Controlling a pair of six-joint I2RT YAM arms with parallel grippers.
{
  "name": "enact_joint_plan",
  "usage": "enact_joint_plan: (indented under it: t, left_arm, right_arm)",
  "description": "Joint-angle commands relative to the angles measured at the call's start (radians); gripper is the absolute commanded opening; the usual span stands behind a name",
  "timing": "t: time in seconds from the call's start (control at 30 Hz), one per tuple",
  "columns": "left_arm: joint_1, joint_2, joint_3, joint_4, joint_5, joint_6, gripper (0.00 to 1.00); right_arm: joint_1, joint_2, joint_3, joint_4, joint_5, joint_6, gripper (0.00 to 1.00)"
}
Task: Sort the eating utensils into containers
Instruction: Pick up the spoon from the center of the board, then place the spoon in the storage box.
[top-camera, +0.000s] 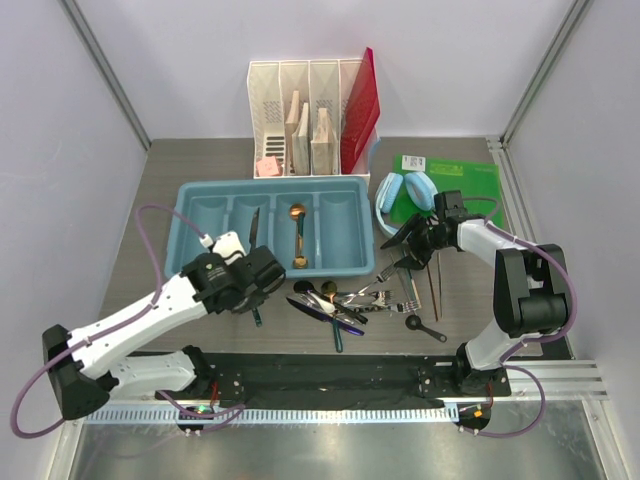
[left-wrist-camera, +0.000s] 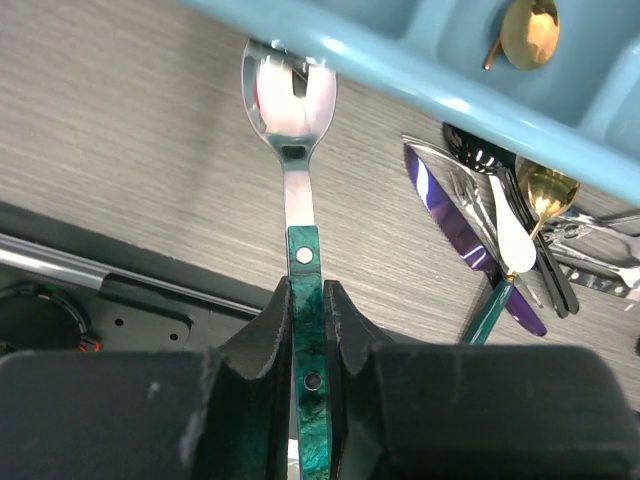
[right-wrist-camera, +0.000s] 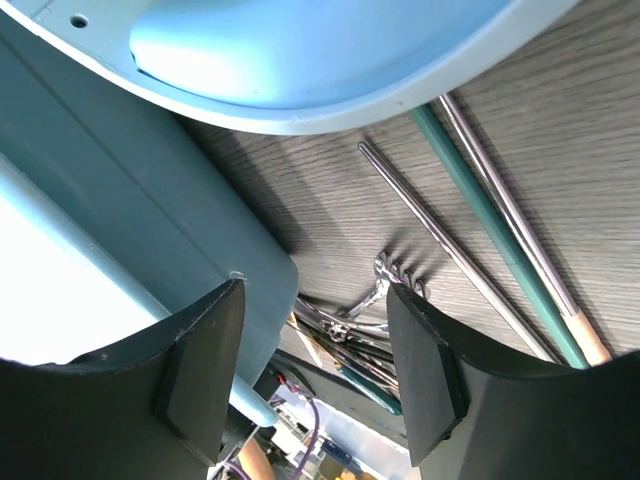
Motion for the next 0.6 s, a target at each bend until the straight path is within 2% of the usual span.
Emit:
enact_joint_plan:
  t: [0.0,0.33,0.57]
  left_arm:
    - [0.002,0.069,0.051,0.02,-0.051,0.081,0.0]
    - [0.004,0.067,0.054,0.027,0.06,0.115,0.0]
    - [0.006,0.035,0.097,-0.072,0.144,0.105,0.0]
  right_arm:
    - [-0.002,-0.024,-0.003,0.036,-0.003,0.019,0.64]
    - [-0.004,0.043,0.018,0.055,-0.028,0.014,0.64]
    - [-0.004,0.089,0.059,0.055,-0.048,0.005,0.64]
